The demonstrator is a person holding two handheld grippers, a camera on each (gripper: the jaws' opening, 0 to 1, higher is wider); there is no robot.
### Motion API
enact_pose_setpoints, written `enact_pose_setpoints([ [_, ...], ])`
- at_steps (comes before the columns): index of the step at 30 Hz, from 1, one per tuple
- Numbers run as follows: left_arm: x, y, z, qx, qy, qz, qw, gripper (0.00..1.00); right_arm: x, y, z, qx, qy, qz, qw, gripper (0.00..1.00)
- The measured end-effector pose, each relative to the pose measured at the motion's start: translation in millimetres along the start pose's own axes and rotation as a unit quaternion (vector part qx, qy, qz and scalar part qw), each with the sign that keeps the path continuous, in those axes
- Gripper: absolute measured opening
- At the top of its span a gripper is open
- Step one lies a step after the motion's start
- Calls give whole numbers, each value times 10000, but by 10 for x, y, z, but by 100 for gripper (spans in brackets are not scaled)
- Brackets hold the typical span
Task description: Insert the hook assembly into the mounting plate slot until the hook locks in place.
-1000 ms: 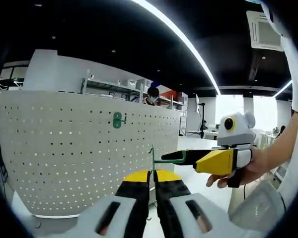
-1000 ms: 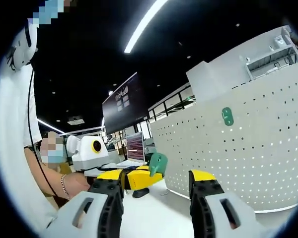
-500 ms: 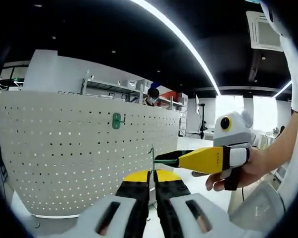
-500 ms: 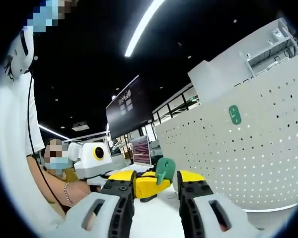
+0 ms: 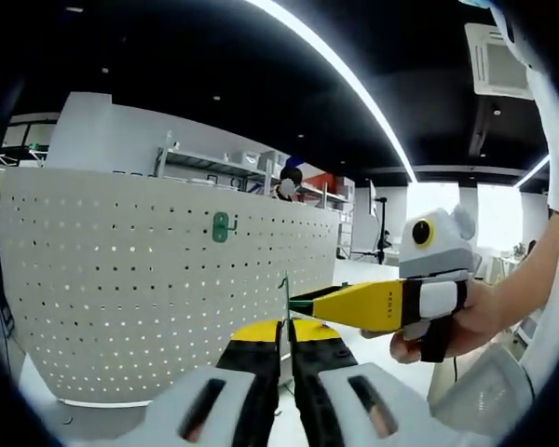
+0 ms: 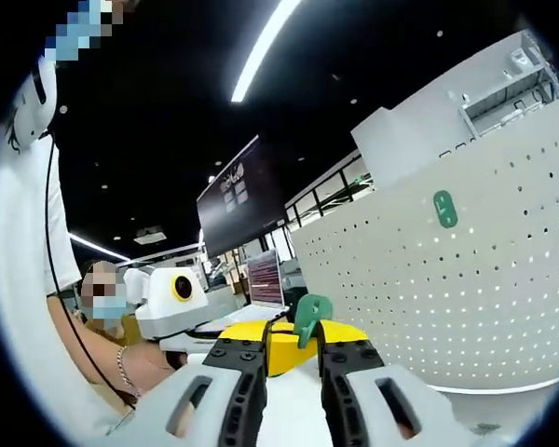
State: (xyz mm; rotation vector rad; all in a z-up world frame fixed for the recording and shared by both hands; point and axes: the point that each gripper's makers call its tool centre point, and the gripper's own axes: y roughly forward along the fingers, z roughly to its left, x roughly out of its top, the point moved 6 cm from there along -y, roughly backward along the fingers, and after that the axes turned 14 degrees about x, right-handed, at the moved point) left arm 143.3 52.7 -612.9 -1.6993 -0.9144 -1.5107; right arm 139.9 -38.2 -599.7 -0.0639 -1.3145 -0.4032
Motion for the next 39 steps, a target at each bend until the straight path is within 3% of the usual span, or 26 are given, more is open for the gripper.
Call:
enact_pose_setpoints([
  [16, 1, 6, -8, 74, 35, -17, 10000, 3, 10, 8, -43, -428, -48, 53, 9991, 4],
  [21, -9, 4, -17, 111, 70, -3, 9999, 3, 1, 8, -50, -597, 112, 31, 9981, 1],
  [39, -10, -8, -24, 106, 73, -42, 9999, 5, 2, 10, -26, -636, 24, 52, 9980, 1],
])
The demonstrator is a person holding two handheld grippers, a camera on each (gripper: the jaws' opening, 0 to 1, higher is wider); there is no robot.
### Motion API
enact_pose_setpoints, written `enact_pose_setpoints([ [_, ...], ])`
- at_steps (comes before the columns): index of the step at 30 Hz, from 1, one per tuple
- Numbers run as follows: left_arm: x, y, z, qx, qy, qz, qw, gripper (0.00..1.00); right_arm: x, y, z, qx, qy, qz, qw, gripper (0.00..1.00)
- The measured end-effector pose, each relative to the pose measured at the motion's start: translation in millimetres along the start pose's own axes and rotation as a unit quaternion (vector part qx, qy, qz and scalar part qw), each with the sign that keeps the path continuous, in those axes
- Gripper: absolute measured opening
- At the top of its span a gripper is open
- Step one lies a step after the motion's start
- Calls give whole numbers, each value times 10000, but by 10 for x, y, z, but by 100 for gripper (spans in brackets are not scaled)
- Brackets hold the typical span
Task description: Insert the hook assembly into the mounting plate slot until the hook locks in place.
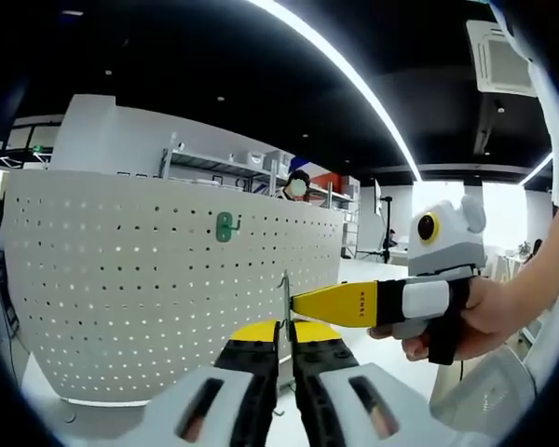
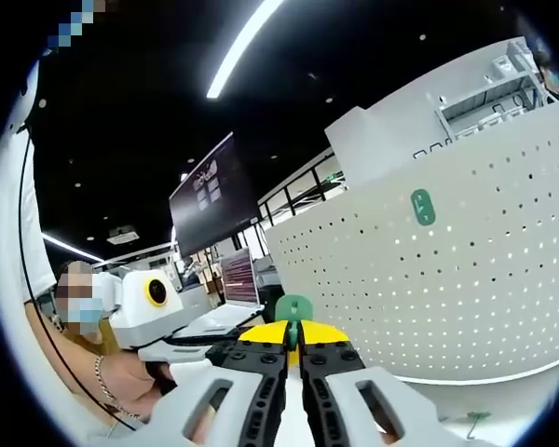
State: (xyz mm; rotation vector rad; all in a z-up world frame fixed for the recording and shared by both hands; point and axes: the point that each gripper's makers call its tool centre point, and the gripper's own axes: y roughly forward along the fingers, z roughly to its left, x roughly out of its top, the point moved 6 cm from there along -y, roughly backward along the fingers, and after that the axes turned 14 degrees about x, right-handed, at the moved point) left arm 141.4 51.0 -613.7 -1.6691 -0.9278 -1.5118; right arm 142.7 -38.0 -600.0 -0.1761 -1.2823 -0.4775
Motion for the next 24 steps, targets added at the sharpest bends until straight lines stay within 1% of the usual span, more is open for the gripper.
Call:
enact_pose_setpoints([
  [3, -25, 10, 4, -38, 6, 67, 10000, 12, -2, 3, -2, 14, -5, 13, 10000, 1],
  [5, -41, 22, 26, -14, 1, 71, 10000, 22, -4, 7, 0, 21, 7, 10, 10000, 1],
  [8, -75, 33, 50, 47, 34, 198, 9998, 37, -11, 13, 2, 34, -2, 19, 10000, 1],
  [10, -118, 39, 59, 43, -4, 322, 9995, 46, -17, 15, -2, 36, 16, 29, 10000, 1],
  [12, -173, 43, 79, 111, -30, 474, 9988, 53, -22, 12, -4, 34, 19, 35, 10000, 1],
  [13, -192, 50, 85, 120, -50, 514, 9986, 60, -22, 12, -3, 34, 22, 35, 10000, 1],
  [14, -229, 52, 86, 141, -148, 649, 9977, 66, -22, 11, -2, 35, 24, 35, 10000, 1],
  [16, -254, 59, 79, 113, -281, 712, 9970, 75, -25, 12, -1, 38, 36, 40, 10000, 1],
  [20, -311, 65, 69, 150, -283, 857, 9958, 89, -27, 11, 1, 36, 74, 33, 10000, 1],
  [21, -323, 64, 68, 158, -286, 894, 9955, 91, -30, 11, 0, 34, 64, 42, 10000, 1],
  [24, -341, 56, 62, 168, -237, 931, 9952, 91, -39, 12, 5, 40, 78, 54, 9999, 1],
])
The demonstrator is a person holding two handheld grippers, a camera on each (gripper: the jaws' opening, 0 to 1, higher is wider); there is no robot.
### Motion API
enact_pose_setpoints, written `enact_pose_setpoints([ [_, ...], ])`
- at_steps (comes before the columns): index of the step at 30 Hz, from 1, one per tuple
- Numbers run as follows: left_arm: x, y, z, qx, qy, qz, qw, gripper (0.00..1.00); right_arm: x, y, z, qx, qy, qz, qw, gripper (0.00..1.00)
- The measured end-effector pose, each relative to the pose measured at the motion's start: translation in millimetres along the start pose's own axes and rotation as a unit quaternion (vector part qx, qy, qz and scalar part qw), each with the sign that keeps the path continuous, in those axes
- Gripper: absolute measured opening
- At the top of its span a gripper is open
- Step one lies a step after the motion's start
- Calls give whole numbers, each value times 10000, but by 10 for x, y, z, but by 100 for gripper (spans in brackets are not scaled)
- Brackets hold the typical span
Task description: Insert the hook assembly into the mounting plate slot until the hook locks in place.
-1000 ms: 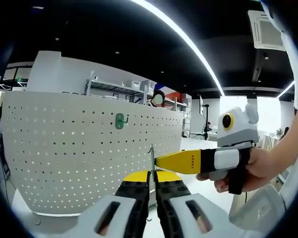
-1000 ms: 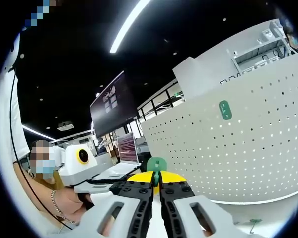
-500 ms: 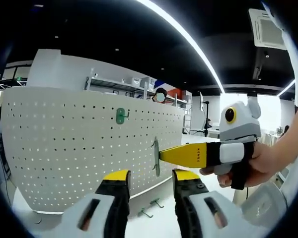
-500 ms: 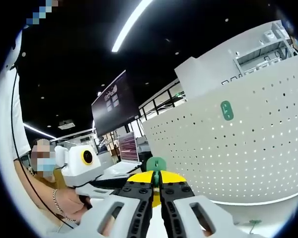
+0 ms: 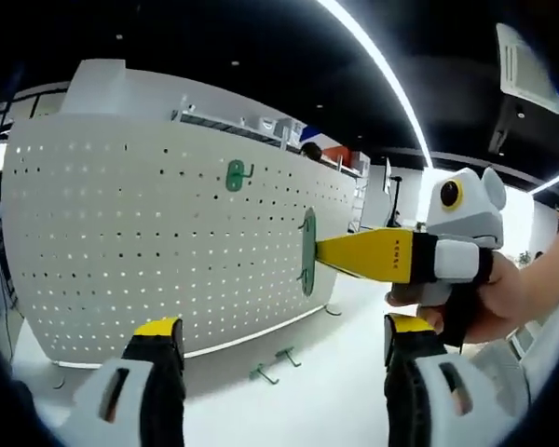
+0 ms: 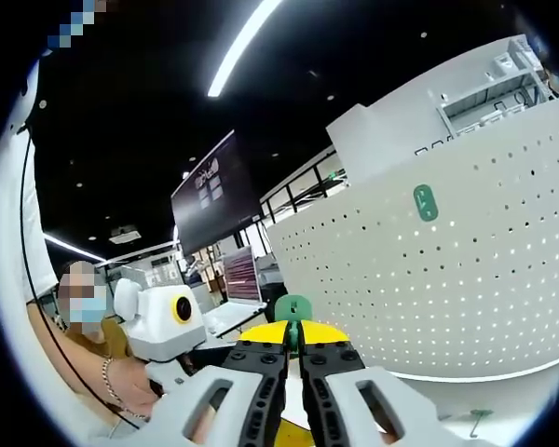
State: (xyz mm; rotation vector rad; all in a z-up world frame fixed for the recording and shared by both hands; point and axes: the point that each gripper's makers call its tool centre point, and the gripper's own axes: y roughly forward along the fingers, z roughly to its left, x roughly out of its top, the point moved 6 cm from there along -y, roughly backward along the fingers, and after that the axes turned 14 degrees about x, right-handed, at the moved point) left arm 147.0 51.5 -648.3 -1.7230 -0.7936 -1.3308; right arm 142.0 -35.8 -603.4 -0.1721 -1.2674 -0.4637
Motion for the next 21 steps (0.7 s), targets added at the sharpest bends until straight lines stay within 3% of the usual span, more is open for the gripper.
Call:
enact_pose_setpoints([
  [7, -11, -9, 16, 47, 28, 22, 10000, 90, 2, -18, -19, -159, -206, 133, 9996, 1],
  [9, -18, -10, 19, 51, 19, 49, 10000, 90, -6, -84, -116, -779, -546, 508, 9942, 1],
  [11, -26, -10, 26, 61, 20, 60, 10000, 90, 60, -159, -185, -1291, -1030, 595, 9845, 1],
  [12, -28, -11, 27, 66, 25, 69, 10000, 90, 101, -222, -229, -1637, -1270, 662, 9761, 1],
  [14, -36, -13, 27, 68, 18, 88, 9999, 89, 144, -300, -287, -1966, -1409, 662, 9681, 1],
  [16, -44, -12, 28, 68, 15, 103, 9999, 89, 155, -334, -320, -2084, -1425, 666, 9653, 1],
  [21, -62, -5, 15, 33, 16, 152, 9999, 89, 145, -341, -344, -2061, -1318, 638, 9675, 1],
])
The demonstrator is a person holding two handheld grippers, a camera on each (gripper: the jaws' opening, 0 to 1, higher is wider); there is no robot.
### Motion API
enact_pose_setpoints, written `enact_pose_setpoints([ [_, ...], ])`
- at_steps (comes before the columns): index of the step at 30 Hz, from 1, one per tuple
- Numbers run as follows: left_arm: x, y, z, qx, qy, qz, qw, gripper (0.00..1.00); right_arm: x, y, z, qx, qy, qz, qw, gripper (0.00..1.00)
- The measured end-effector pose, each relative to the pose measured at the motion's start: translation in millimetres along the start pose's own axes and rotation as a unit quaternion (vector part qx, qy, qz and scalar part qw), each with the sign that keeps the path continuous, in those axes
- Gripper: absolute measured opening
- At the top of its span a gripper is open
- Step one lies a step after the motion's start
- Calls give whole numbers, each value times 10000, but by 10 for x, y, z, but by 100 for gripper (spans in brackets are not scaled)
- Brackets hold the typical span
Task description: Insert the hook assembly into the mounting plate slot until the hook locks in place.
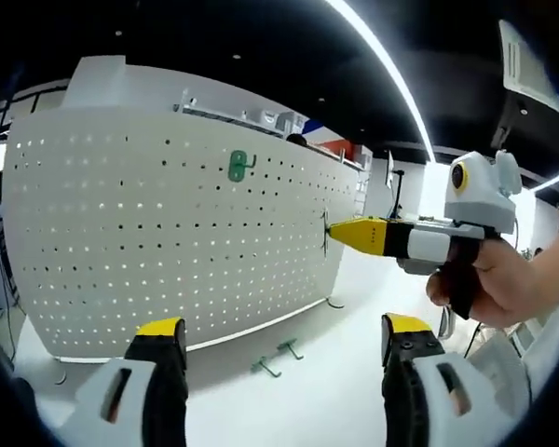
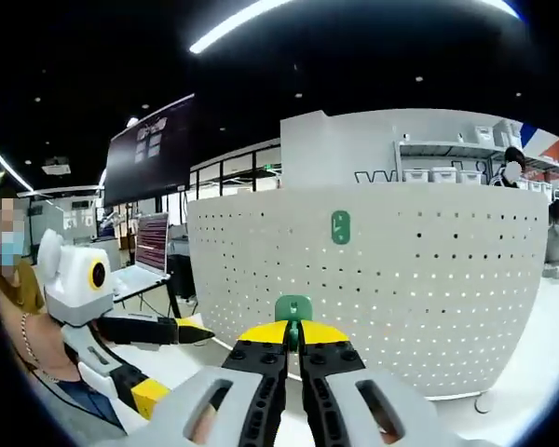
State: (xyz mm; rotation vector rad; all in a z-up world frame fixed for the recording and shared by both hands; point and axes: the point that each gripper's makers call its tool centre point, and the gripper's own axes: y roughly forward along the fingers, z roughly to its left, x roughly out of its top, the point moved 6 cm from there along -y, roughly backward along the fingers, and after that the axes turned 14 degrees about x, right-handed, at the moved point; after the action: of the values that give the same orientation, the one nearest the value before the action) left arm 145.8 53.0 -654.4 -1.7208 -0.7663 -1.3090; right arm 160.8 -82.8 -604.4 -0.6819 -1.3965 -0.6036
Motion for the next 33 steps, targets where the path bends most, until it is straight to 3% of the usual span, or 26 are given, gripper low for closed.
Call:
enact_pose_setpoints([
  [12, -65, -39, 48, 46, 26, 71, 10000, 88, 48, 37, -165, -94, 130, -92, 9998, 1],
  [33, -341, -120, 107, 10, 51, 303, 9995, 87, 243, 113, -587, -472, 164, -303, 9983, 1],
])
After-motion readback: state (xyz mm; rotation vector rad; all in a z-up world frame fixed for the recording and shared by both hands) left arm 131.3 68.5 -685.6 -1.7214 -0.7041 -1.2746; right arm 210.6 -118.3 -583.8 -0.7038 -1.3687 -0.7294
